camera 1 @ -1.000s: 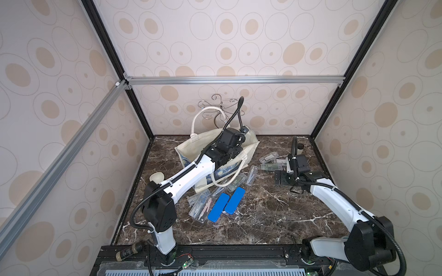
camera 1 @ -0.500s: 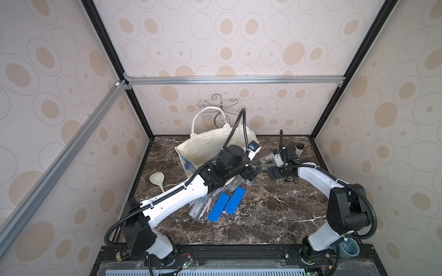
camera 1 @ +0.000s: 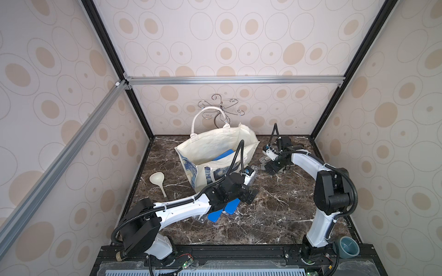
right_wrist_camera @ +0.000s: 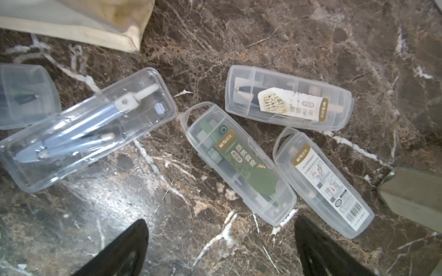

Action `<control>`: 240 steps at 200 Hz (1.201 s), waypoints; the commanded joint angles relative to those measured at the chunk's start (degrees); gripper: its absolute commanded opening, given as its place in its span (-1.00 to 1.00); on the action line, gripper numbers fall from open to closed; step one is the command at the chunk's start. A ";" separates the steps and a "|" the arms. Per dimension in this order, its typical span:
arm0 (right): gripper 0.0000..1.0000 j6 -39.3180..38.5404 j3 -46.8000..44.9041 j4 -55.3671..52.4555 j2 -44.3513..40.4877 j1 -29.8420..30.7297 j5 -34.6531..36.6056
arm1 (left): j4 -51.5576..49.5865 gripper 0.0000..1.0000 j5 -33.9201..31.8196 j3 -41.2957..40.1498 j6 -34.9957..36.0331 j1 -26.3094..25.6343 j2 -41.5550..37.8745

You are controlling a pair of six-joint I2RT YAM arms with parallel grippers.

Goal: Put the compass set into the canvas bag
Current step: Pick up the compass set at the center of the board.

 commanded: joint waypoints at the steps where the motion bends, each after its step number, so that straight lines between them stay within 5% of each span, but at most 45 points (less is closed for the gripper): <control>1: 0.90 -4.94 3.56 -6.39 3.98 -1.56 -1.70 | 6.63 1.00 -3.11 -2.48 -3.95 -0.32 -3.39; 135: 0.71 -7.46 10.92 -8.22 13.61 -4.52 -6.13 | 3.78 1.00 -11.33 -7.37 -2.46 -0.31 -9.20; 171: 0.52 -7.79 13.17 -11.98 15.73 -4.50 -7.96 | 3.06 1.00 -12.74 -8.25 -2.67 -0.40 -10.28; 240: 0.35 -7.80 8.52 -13.55 13.66 -3.47 -5.80 | 3.70 1.00 -14.99 -10.54 -2.21 -0.35 -13.27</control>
